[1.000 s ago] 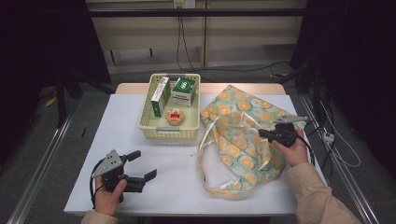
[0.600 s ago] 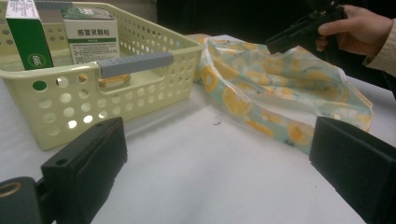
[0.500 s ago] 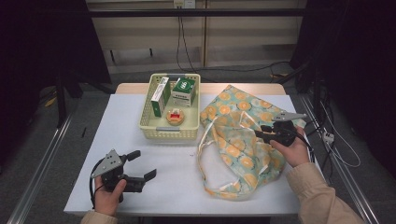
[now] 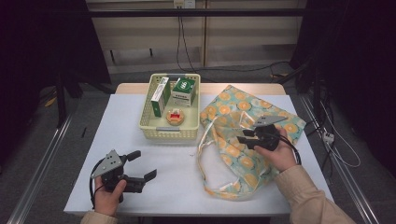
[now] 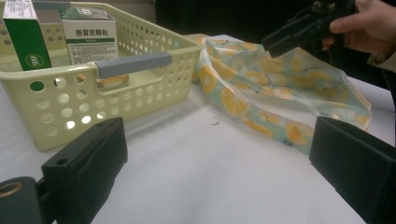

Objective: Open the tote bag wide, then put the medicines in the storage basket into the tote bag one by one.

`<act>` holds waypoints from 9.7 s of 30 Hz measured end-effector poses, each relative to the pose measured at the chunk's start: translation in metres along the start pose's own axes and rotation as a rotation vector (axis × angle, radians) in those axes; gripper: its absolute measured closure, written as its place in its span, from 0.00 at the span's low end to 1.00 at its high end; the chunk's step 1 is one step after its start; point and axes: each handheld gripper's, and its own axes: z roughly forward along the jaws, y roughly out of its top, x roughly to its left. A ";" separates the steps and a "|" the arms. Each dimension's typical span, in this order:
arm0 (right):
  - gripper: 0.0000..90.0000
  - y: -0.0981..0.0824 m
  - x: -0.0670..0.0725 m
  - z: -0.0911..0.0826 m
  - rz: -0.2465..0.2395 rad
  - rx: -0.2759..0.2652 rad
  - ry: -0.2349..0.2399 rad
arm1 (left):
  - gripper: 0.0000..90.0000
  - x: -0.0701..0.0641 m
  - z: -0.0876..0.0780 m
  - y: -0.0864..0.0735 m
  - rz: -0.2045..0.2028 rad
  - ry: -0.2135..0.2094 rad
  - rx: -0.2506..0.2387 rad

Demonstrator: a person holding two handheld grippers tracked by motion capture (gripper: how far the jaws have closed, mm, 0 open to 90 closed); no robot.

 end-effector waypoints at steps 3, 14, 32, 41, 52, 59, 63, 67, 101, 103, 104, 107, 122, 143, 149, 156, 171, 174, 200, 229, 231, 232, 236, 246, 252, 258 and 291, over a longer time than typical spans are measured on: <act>0.69 -0.007 0.008 0.013 -0.020 0.042 0.027 | 0.05 0.001 0.000 0.000 0.002 -0.001 0.000; 0.65 -0.037 0.000 0.036 0.011 0.097 0.009 | 0.05 0.000 0.002 -0.001 -0.003 -0.007 0.001; 1.00 -0.009 -0.005 0.021 0.063 -0.012 0.086 | 0.05 0.001 0.002 -0.002 -0.007 -0.007 0.006; 1.00 0.014 -0.015 0.007 0.060 -0.071 0.056 | 0.05 0.002 0.001 -0.002 -0.008 -0.005 0.004; 0.95 -0.006 -0.039 0.030 0.049 0.040 -0.096 | 0.05 0.002 0.002 -0.002 -0.010 -0.011 0.003; 0.57 -0.019 -0.037 0.049 0.041 0.038 -0.131 | 0.05 0.004 0.002 -0.003 -0.008 -0.012 0.011; 0.36 -0.022 -0.036 0.054 0.019 0.076 -0.120 | 0.05 0.003 0.003 -0.003 -0.009 -0.014 0.011; 0.31 -0.025 -0.033 0.058 0.019 0.092 -0.079 | 0.04 0.003 0.003 -0.003 -0.011 -0.013 0.010; 0.99 0.044 -0.036 -0.005 0.058 -0.032 -0.108 | 0.05 -0.003 0.017 0.012 0.001 -0.021 0.010; 0.99 0.049 -0.035 -0.005 0.053 -0.032 -0.109 | 0.05 -0.004 0.019 0.015 0.001 -0.023 0.010; 0.99 0.050 -0.035 -0.006 0.051 -0.033 -0.110 | 0.05 -0.004 0.021 0.016 0.000 -0.024 0.013; 0.99 0.056 -0.036 -0.008 0.057 -0.038 -0.117 | 0.05 -0.003 0.025 0.019 -0.005 -0.024 0.020; 0.99 0.074 -0.041 -0.026 0.055 -0.043 -0.127 | 0.05 0.004 0.038 0.035 -0.023 -0.021 0.032; 0.99 0.066 -0.038 -0.019 0.069 -0.040 -0.102 | 0.05 0.024 0.062 0.083 -0.004 -0.029 0.054; 0.99 0.067 -0.037 -0.018 0.068 -0.041 -0.097 | 0.05 0.034 0.069 0.092 -0.010 -0.048 0.057; 0.99 0.066 -0.037 -0.017 0.077 -0.042 -0.094 | 0.05 0.040 0.077 0.099 0.000 -0.034 0.053; 0.99 0.064 -0.036 -0.016 0.076 -0.038 -0.092 | 0.05 0.049 0.092 0.103 0.009 -0.033 0.093; 0.99 0.064 -0.038 -0.017 0.083 -0.045 -0.094 | 0.05 0.051 0.094 0.106 0.018 -0.030 0.101; 0.99 0.063 -0.042 -0.013 0.108 -0.046 -0.083 | 0.06 0.067 0.137 0.129 0.047 -0.030 0.134; 0.99 0.078 -0.058 -0.013 0.139 -0.082 -0.109 | 0.07 0.101 0.181 0.122 0.061 0.004 0.208; 0.99 0.078 -0.057 -0.012 0.137 -0.079 -0.108 | 0.08 0.103 0.182 0.122 0.040 0.010 0.225; 0.99 0.079 -0.056 -0.012 0.136 -0.079 -0.109 | 0.08 0.103 0.183 0.123 0.044 0.013 0.219; 0.99 0.079 -0.054 -0.012 0.132 -0.076 -0.104 | 0.08 0.105 0.186 0.124 0.052 0.012 0.237; 0.99 0.075 -0.052 -0.010 0.131 -0.069 -0.096 | 0.08 0.111 0.196 0.126 0.063 0.016 0.264; 0.99 0.074 -0.052 -0.011 0.137 -0.068 -0.096 | 0.10 0.118 0.207 0.123 0.065 0.032 0.277; 0.99 0.073 -0.052 -0.011 0.135 -0.066 -0.094 | 0.10 0.126 0.218 0.111 0.067 0.036 0.348; 0.99 0.064 -0.054 -0.004 0.140 -0.040 -0.083 | 0.11 0.121 0.246 0.089 0.132 0.056 0.491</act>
